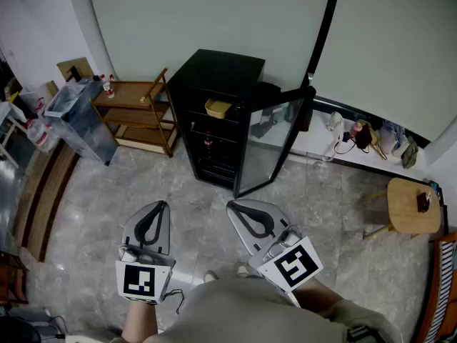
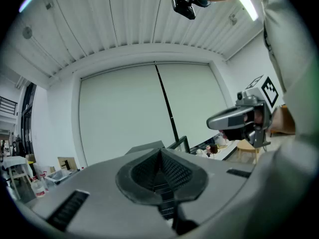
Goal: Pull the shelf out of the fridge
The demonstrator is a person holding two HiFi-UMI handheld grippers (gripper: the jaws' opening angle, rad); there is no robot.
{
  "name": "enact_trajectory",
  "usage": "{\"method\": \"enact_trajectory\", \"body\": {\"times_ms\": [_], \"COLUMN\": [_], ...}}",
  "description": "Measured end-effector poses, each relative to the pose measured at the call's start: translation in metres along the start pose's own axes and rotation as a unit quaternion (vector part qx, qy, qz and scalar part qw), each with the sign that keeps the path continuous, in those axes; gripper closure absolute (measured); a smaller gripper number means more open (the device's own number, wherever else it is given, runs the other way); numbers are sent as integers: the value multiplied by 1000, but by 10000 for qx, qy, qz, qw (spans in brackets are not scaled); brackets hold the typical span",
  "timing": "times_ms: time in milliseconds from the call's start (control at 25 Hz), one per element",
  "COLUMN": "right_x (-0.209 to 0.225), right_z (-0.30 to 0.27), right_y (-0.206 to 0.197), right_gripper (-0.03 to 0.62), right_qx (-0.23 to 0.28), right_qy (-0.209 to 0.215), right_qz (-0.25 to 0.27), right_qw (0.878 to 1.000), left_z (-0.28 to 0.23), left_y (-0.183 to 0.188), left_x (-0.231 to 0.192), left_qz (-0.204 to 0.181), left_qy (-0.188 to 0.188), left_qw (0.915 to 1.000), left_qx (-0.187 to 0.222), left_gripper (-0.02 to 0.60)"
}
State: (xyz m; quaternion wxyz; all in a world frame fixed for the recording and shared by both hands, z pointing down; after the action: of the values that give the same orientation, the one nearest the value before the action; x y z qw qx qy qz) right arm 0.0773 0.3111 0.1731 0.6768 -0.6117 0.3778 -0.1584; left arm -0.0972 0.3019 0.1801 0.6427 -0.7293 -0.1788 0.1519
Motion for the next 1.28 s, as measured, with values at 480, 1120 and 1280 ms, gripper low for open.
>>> {"method": "enact_trajectory", "body": {"times_ms": [480, 1120, 1280], "right_x": [12, 22, 25], "right_z": [2, 28, 24], "right_y": [-22, -58, -63], "right_gripper": [597, 597, 597], "right_qx": [66, 164, 167], "right_qy": [413, 902, 962], "right_qz": [-193, -209, -131], "right_qw": [9989, 9956, 9951], "left_z": [-9, -15, -20], "left_y": [-15, -31, -32], "left_x": [14, 57, 59], "left_qz": [172, 165, 117], "left_qy": [317, 803, 833], "left_qw": [9991, 9963, 9960], "left_qx": [-217, -255, -290], "left_gripper": [571, 571, 571]}}
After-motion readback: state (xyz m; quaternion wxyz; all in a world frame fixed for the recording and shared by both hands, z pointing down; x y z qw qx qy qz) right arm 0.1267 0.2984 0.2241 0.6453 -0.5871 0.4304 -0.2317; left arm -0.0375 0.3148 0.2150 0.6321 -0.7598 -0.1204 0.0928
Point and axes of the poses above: the fingertips, and each gripper's own axes: z backward along the fingers, x to its right, y out of its top, the point moved 5 cm from there along z, backward along the fingers, and after that the axes turned 14 degrees about z, right-handed, at the moved point
